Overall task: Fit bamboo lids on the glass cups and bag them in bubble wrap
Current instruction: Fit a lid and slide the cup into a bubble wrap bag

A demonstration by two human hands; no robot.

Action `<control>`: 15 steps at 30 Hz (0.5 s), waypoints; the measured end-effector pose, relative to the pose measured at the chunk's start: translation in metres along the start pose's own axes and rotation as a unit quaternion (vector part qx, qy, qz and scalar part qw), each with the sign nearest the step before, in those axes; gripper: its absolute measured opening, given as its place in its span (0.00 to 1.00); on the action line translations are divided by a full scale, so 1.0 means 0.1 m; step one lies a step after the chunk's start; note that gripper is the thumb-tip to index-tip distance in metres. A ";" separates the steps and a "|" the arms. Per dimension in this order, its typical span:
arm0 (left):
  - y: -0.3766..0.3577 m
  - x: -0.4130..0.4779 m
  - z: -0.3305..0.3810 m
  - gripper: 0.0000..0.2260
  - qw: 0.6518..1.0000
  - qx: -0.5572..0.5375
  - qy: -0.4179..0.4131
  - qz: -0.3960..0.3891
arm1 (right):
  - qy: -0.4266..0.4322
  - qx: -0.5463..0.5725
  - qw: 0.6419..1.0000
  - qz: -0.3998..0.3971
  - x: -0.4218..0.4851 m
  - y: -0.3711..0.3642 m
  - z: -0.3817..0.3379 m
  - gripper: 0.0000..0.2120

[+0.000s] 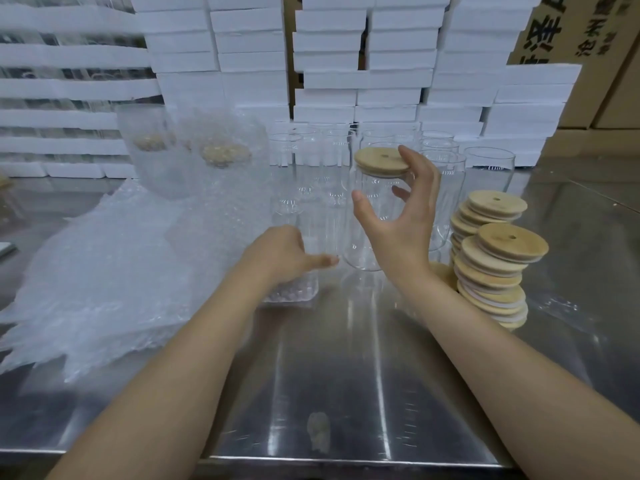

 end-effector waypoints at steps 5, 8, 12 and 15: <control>-0.03 -0.02 0.00 0.09 0.999 0.029 0.009 -0.029 | -0.007 0.015 1.000 0.013 0.01 0.01 -0.04 0.30; -0.02 -0.02 0.00 0.07 0.999 -0.023 0.003 -0.038 | -0.015 0.018 0.999 0.032 0.03 0.02 -0.05 0.30; -0.04 -0.06 0.10 0.13 0.965 -0.243 -0.002 -0.102 | -0.037 0.029 0.997 0.065 0.06 0.04 -0.06 0.30; -0.07 -0.09 0.14 0.13 0.933 -0.334 -0.005 -0.132 | -0.049 0.024 0.995 0.080 0.06 0.05 -0.04 0.30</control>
Point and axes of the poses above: each hand's wrist, its own x-axis towards the middle knuckle, its own y-axis out of the back of the hand, z = x × y, the point moved 1 cm from there along x, towards the middle knuckle, and after that the axes turned 9 degrees about y, right-handed, at the moved point
